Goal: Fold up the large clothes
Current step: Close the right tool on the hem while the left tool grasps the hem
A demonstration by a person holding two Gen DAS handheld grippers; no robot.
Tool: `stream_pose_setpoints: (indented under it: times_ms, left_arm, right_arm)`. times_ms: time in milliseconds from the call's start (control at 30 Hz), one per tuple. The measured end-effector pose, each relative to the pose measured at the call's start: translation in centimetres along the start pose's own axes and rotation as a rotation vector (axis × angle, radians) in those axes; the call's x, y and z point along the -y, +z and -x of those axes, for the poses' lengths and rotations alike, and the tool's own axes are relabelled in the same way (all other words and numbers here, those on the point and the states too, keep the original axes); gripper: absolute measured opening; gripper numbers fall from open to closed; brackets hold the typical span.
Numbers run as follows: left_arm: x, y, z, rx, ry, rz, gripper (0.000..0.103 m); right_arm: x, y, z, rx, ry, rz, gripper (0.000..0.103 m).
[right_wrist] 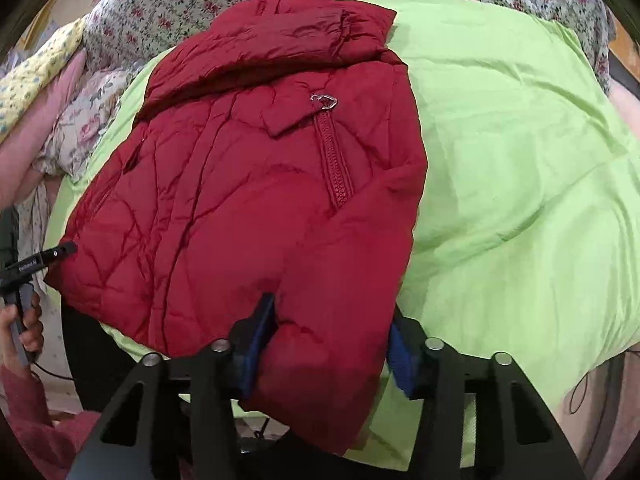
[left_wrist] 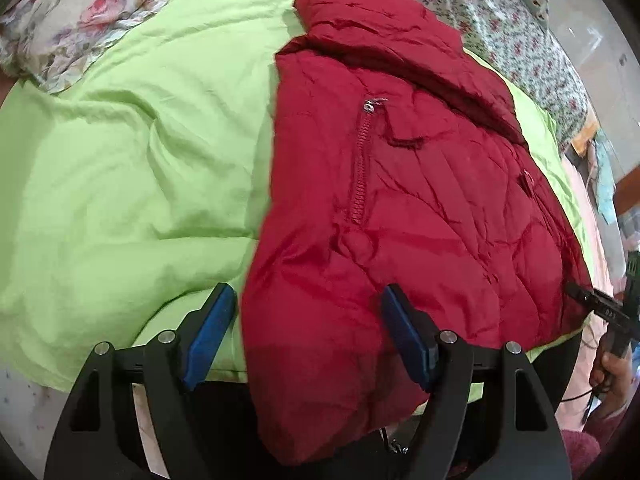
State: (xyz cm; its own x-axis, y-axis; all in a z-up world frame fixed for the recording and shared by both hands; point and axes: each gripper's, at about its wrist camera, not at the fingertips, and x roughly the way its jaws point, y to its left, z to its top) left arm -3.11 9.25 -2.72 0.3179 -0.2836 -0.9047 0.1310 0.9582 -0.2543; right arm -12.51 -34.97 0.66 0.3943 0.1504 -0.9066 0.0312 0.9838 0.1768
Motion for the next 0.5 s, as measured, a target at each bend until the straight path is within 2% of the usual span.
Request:
stream_pose_setpoints:
  times_ms: [100, 233, 333, 433, 500]
  left_arm:
    - [0.6, -0.2, 0.0, 0.003, 0.01, -0.032, 0.075]
    - [1.0, -0.3, -0.2, 0.013, 0.001, -0.043, 0.075]
    - [1.3, -0.4, 0.1, 0.02, -0.015, -0.054, 0.075]
    - [1.8, -0.5, 0.4, 0.034, -0.064, -0.068, 0.075]
    - [1.9, -0.5, 0.2, 0.029, -0.065, -0.07, 0.075]
  right_arm:
    - [0.7, -0.3, 0.4, -0.003, 0.002, -0.009, 0.041]
    - [1.6, -0.6, 0.5, 0.001, 0.042, -0.061, 0.043]
    - [1.3, -0.5, 0.2, 0.002, 0.048, -0.075, 0.049]
    - [0.8, -0.3, -0.1, 0.0, 0.049, -0.074, 0.057]
    - [0.5, -0.1, -0.5, -0.007, 0.059, -0.078, 0.066]
